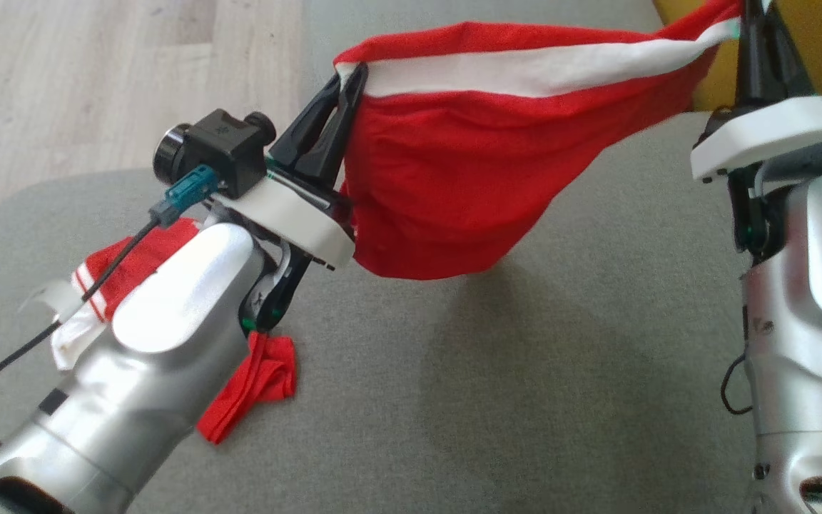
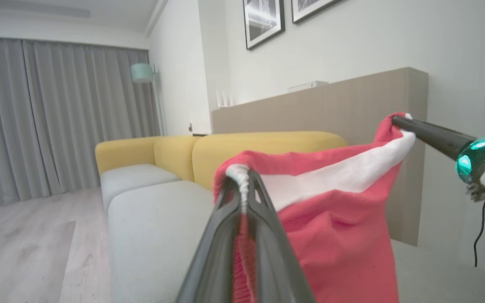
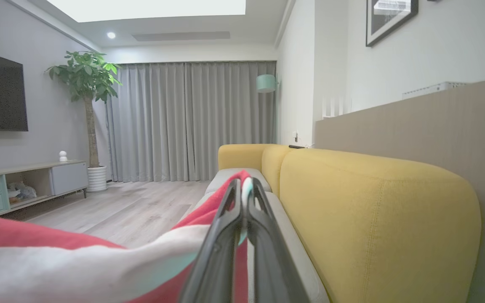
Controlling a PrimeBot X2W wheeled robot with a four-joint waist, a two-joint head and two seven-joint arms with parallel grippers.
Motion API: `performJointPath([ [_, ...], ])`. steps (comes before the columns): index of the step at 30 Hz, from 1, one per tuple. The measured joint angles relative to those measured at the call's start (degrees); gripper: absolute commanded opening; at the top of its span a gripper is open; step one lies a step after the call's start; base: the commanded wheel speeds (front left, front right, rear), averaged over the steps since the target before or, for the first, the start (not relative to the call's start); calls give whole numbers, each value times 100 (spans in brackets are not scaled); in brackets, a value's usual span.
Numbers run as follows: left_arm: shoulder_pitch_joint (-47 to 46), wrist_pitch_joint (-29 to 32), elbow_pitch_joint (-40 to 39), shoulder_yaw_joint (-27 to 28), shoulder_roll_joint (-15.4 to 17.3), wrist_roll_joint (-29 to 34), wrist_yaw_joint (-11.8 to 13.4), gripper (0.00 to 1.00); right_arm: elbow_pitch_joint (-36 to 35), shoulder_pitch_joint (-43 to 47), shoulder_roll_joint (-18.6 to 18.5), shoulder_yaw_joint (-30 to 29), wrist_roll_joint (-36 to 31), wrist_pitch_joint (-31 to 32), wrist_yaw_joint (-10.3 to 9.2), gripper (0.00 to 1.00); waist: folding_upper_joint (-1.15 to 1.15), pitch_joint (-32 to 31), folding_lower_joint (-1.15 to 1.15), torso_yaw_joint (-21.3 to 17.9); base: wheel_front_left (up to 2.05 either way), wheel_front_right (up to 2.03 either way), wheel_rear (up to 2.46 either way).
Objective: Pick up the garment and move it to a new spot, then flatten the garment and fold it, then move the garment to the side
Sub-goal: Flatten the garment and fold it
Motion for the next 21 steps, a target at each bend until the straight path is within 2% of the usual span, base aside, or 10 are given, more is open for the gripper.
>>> performJointPath([
  [5,70,-70,-493,43,98,5,241,0,-131,139,-5,-23,-192,215,0,0,0,-165,0,113,0,0,0],
  [9,311,-70,-775,32,189,7,353,0,-154,569,-4,-115,-134,424,0,0,0,-208,0,152,0,0,0],
  [11,595,-70,-948,32,290,7,508,0,-158,1036,-4,-221,-68,567,0,0,0,-193,1,158,0,0,0],
  [17,674,-1,-1141,-7,388,27,599,0,-287,1118,1,-185,-15,710,0,0,0,-61,1,118,0,0,0],
  [21,483,16,-1106,7,430,118,564,0,-245,681,-3,-125,-3,869,0,0,0,147,1,35,0,0,0],
])
